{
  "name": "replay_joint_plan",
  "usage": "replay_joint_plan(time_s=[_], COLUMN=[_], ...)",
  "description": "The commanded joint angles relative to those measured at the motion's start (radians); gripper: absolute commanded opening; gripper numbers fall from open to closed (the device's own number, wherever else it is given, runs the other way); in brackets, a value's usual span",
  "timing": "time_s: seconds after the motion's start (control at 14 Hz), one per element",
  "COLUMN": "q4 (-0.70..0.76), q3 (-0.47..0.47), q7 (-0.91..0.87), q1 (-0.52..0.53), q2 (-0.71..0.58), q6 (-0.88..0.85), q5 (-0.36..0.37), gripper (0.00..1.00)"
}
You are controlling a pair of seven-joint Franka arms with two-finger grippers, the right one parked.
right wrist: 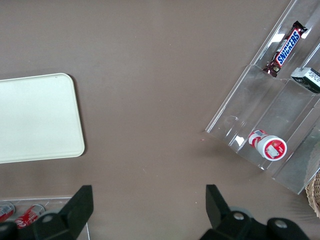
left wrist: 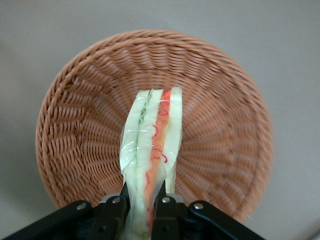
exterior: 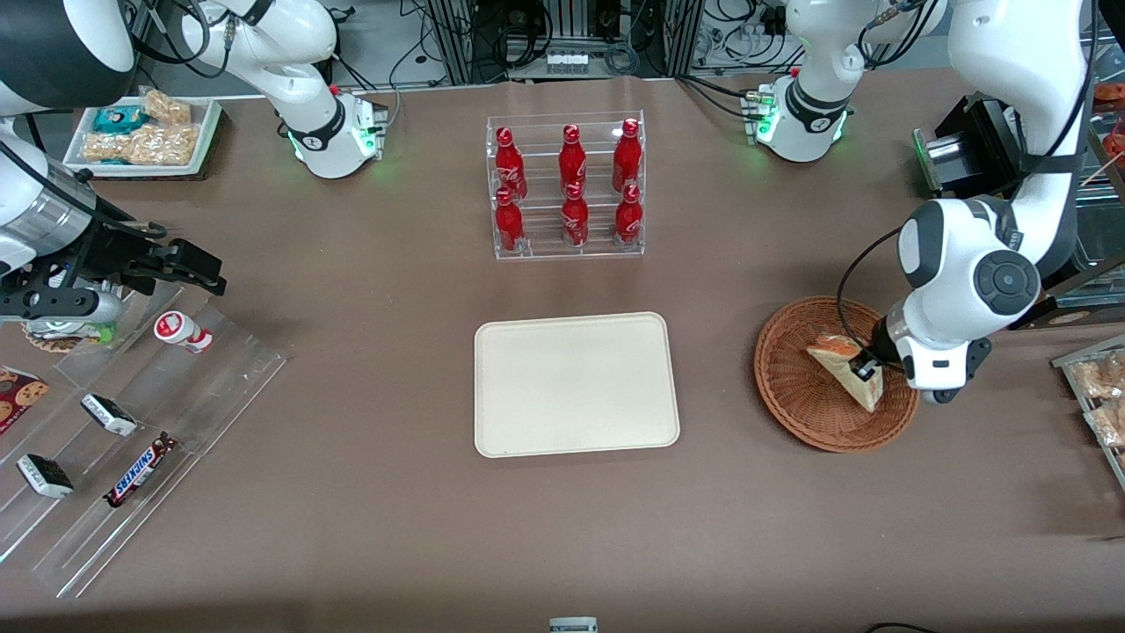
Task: Place sandwich from basket to tray
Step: 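Lift the sandwich and carry it with the left gripper over the tray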
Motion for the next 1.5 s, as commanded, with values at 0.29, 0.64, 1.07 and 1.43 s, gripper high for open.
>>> replay_joint_plan(time_s=[0.29, 0.64, 1.07, 1.43], q4=[0.328, 0.458, 0.483, 0.477], q3=[0.000, 0.005, 0.008, 0.008], q7=[0.007, -0.011, -0.102, -0.238], q1=[-0.303, -0.538, -0.682, -0.687], q2=[0.201, 0.343, 0.457, 0.471], q6=[-0.069, 0.005, 0.160, 0.180], q5=[-0.001, 0.052, 0.157, 0.160], gripper=[0.05, 0.05, 0.07, 1.00])
